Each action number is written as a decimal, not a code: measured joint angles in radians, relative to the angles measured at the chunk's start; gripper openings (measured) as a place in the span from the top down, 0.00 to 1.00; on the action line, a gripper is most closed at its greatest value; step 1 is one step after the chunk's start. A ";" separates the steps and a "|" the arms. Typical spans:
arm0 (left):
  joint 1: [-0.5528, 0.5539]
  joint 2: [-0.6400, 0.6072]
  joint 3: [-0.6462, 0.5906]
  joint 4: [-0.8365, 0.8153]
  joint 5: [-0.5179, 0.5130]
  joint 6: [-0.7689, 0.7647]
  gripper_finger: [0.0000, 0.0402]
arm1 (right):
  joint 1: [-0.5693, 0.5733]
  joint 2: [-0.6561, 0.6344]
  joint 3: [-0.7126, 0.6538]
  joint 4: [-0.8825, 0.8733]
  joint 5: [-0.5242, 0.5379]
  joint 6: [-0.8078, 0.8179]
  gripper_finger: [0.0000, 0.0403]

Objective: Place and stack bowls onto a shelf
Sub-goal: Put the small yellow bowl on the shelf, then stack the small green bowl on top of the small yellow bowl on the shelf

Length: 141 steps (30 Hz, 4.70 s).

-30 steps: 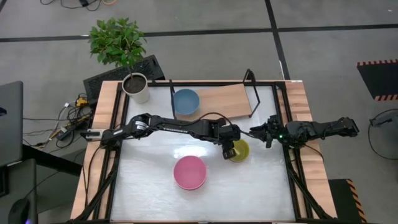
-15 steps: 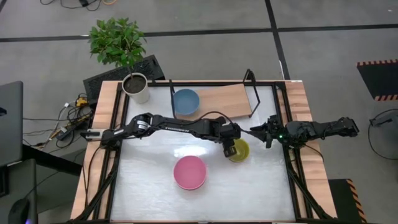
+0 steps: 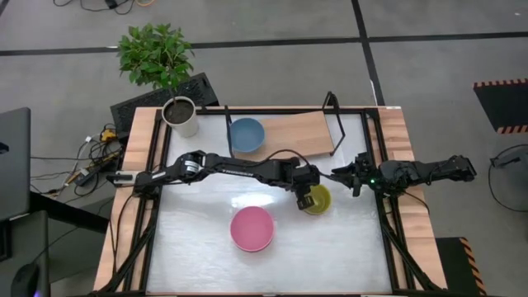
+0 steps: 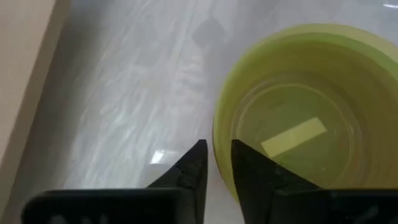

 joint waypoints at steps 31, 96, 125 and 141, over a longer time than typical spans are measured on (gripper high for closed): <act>-0.017 -0.012 0.126 -0.071 -0.071 -0.216 1.00 | 0.000 0.000 0.000 0.000 -0.002 -0.002 0.57; 0.406 -0.097 -0.051 0.043 -0.011 -0.256 0.93 | 0.000 0.010 0.000 0.000 0.079 0.044 0.57; 0.151 -0.243 0.191 -0.142 0.132 0.131 0.59 | 0.000 0.008 -0.004 0.046 0.068 0.035 0.57; 0.006 -0.280 0.159 -0.076 0.056 0.099 0.59 | 0.001 0.008 0.394 -0.054 0.000 -0.275 0.57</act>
